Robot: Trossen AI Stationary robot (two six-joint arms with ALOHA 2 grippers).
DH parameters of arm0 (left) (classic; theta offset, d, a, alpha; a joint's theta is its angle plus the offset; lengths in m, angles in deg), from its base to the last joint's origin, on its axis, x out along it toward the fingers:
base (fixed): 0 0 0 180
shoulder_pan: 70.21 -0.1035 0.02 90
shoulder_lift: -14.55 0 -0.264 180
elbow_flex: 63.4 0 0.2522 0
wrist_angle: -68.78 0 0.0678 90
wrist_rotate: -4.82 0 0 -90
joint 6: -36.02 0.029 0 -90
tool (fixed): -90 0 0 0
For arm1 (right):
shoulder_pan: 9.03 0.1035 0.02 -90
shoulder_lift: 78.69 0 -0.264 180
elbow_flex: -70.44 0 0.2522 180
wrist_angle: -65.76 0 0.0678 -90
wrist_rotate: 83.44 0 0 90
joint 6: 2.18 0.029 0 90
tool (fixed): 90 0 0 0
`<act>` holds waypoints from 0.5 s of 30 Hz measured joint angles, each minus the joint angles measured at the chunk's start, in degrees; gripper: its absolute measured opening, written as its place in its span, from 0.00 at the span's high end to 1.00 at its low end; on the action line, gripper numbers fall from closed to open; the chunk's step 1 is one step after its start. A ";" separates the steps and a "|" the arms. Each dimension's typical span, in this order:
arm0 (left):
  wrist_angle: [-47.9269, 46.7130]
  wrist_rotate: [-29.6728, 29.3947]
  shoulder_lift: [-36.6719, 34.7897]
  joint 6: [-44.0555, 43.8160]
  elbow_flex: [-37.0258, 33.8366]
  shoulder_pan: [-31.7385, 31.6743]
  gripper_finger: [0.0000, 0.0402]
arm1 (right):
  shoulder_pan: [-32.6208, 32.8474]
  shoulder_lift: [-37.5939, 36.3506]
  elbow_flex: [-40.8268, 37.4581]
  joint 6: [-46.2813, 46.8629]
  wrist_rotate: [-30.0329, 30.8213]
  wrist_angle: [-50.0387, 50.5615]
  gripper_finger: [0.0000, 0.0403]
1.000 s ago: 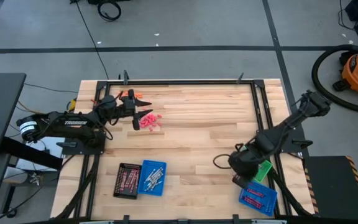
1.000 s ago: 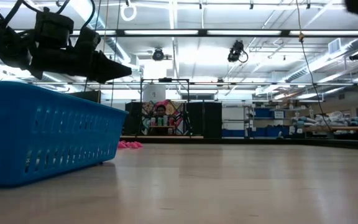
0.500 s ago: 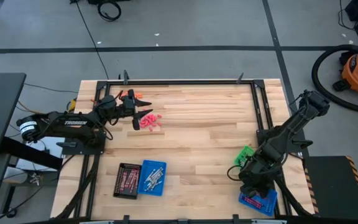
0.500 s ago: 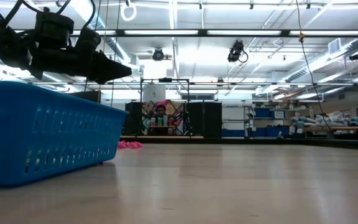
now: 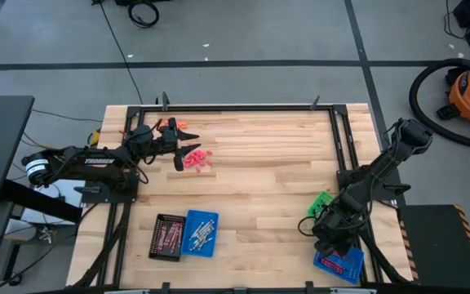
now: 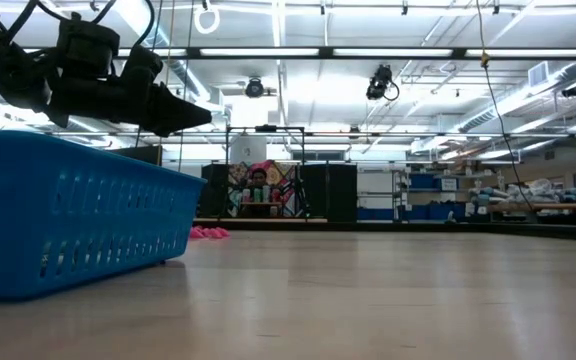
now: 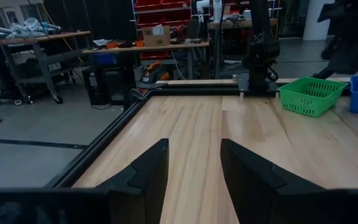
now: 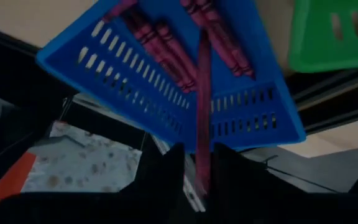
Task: Sort crayons
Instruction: Put the red crayon into the right blue bin, then return to Home Position
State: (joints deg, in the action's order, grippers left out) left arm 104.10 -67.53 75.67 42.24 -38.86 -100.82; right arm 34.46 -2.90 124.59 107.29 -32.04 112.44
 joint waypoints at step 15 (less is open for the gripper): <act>1.02 0.01 -1.22 -3.52 -0.02 -0.60 0.61 | -0.08 -0.33 3.98 -15.41 29.96 4.10 0.68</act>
State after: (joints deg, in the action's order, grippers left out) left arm 105.12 -67.52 74.45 38.72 -38.88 -101.42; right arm 34.38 -3.23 128.57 91.88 -2.09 116.54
